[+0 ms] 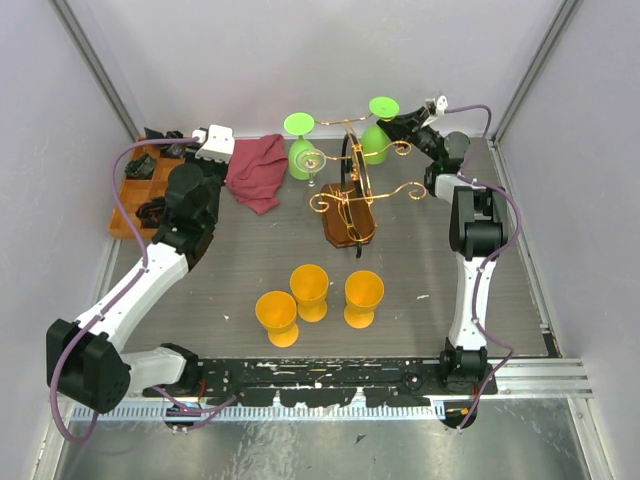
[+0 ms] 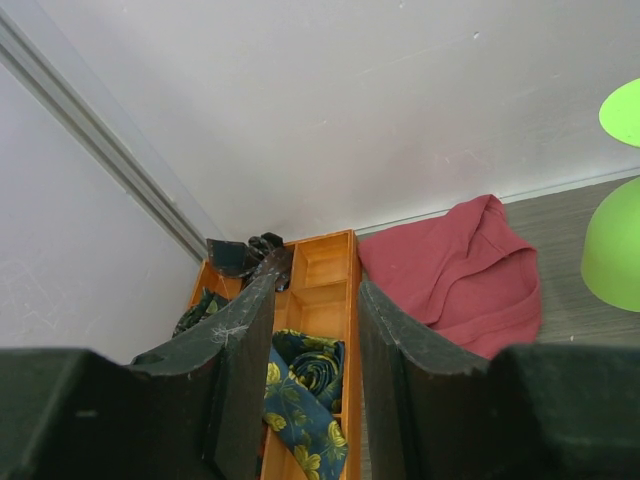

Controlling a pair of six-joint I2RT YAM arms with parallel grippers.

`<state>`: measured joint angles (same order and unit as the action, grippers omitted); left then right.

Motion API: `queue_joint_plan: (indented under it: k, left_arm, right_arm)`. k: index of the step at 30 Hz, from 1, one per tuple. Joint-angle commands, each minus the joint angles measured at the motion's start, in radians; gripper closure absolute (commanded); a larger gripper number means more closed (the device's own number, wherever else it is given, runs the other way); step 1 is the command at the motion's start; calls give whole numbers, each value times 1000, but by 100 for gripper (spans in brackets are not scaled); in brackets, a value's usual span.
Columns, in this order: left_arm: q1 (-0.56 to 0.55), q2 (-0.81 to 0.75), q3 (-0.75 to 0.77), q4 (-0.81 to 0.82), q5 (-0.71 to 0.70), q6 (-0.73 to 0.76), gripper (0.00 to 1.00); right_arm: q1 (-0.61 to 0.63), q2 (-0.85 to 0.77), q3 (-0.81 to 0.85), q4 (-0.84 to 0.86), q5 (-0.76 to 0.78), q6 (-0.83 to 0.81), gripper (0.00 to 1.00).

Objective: Place the wine glass upside down on the wine glass rack

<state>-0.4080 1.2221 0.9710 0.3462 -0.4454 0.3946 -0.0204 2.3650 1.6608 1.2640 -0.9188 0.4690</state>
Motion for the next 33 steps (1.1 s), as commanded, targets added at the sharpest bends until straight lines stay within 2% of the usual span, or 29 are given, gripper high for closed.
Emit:
queue_joint_plan:
  k: [1,16,26,33]
  left_arm:
    - [5,-4,20,21,-14,-4,55]
    - [9,-26,-8,16,-3,-25,55]
    - [9,-54,-37,10,0,-44,55]
    - [8,-83,-61,0,1,-55,55]
  right_arm:
    - [1,-68,-22,-39,100,-91,98]
    - [-45,-177,-201,25,128,-111,100]
    - [-45,-164,-231,200,30,48,100]
    - [-29,-181,-249,213,-10,58,98]
